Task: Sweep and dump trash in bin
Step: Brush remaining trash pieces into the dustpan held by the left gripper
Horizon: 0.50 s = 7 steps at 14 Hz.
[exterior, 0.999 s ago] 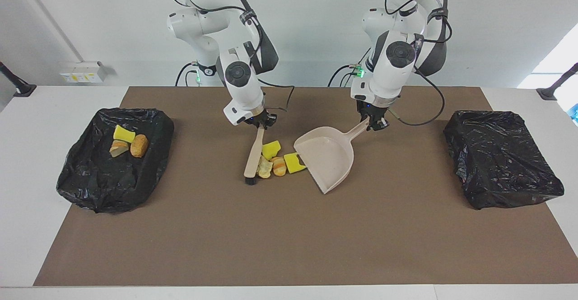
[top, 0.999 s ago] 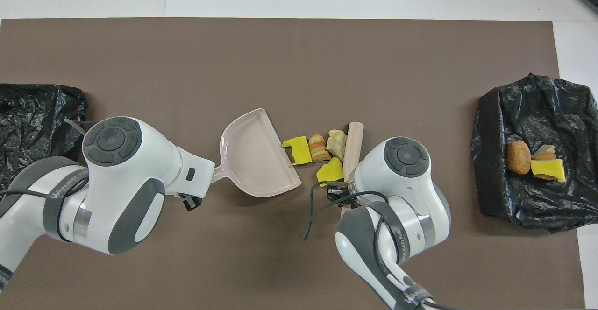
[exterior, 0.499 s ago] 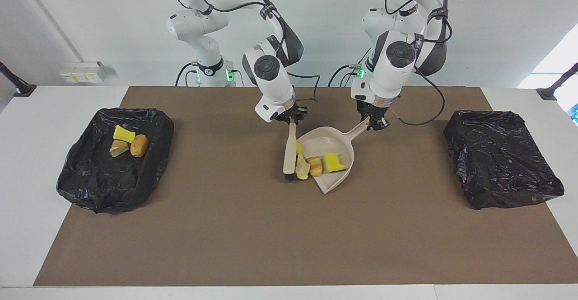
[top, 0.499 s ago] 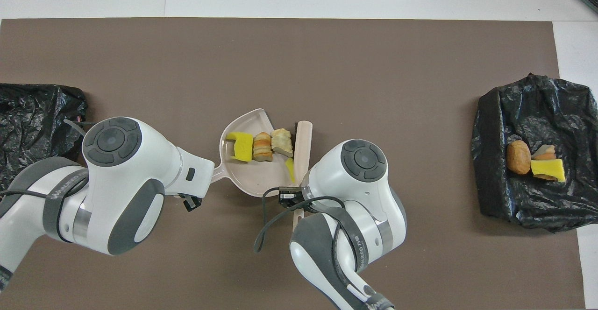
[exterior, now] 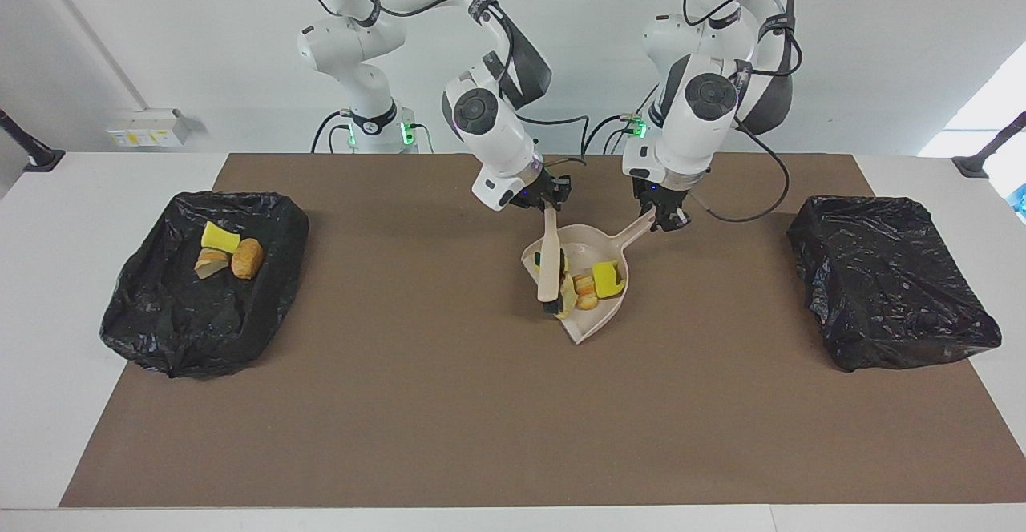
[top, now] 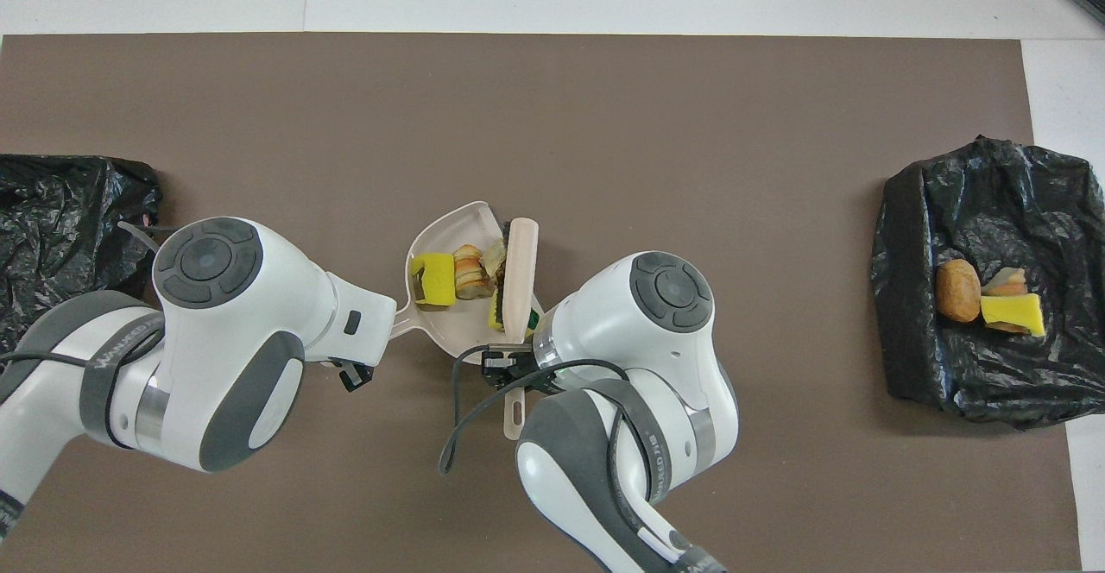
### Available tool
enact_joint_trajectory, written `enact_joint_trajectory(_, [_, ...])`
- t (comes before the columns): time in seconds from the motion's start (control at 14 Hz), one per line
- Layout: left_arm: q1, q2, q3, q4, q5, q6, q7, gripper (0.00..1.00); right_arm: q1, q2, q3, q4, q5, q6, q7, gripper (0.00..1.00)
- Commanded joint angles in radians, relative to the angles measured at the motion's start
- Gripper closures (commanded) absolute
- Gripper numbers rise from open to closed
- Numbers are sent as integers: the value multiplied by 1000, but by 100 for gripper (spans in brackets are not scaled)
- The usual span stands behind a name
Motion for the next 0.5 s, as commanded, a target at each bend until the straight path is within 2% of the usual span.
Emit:
enact_joint_trajectory(0.0, [-13, -27, 10, -33, -12, 29, -23, 100, -36, -63, -9, 6, -47, -94, -34, 100])
enact_joint_trajectory(0.21, [-15, -29, 10, -33, -12, 29, -49, 100, -70, -126, -5, 6, -145, -155, -32, 100])
enact_joint_trajectory(0.43, [-15, -29, 10, -34, -12, 29, -59, 100, -82, -146, -8, 7, -235, -198, -48, 100])
